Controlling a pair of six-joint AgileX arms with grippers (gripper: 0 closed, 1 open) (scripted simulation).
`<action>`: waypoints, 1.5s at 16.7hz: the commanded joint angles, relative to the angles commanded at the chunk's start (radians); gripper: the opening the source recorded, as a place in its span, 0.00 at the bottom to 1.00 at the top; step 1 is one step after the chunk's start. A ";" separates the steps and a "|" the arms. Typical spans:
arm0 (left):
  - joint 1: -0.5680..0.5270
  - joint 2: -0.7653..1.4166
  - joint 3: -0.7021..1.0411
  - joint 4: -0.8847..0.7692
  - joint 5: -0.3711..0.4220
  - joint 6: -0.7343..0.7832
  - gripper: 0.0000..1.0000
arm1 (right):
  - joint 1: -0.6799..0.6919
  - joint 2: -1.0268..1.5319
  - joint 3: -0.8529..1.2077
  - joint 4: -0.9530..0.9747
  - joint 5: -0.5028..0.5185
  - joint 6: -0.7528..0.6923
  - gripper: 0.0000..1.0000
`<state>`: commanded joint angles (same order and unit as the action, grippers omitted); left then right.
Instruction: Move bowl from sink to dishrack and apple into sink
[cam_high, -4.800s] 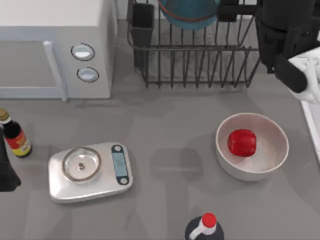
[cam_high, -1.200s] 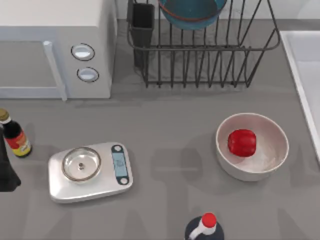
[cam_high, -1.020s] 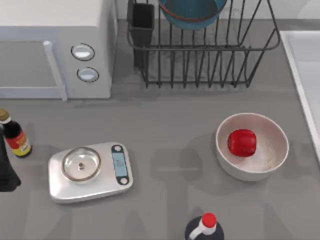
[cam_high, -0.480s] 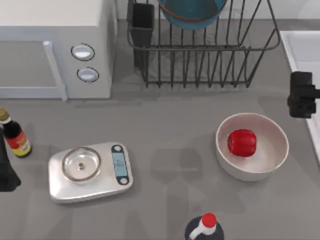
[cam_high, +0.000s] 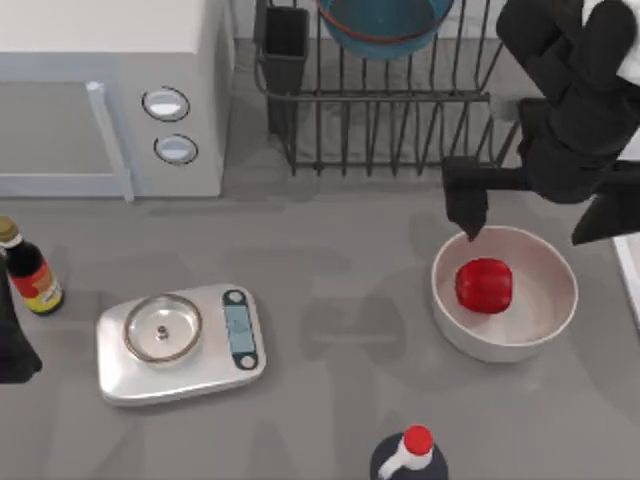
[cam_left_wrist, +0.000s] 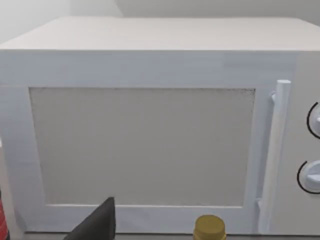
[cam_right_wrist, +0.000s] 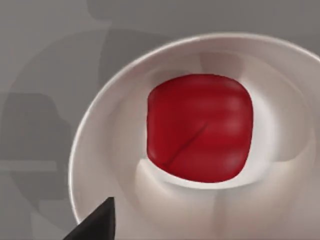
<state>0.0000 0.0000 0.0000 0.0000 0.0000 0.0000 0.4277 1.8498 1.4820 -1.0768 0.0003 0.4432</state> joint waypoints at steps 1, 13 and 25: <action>0.000 0.000 0.000 0.000 0.000 0.000 1.00 | 0.011 0.050 0.040 -0.029 0.000 0.012 1.00; 0.000 0.000 0.000 0.000 0.000 0.000 1.00 | 0.033 0.178 0.105 -0.056 0.002 0.041 1.00; 0.000 0.000 0.000 0.000 0.000 0.000 1.00 | 0.041 0.307 -0.102 0.283 0.002 0.044 1.00</action>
<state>0.0000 0.0000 0.0000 0.0000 0.0000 0.0000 0.4687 2.1566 1.3798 -0.7939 0.0027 0.4875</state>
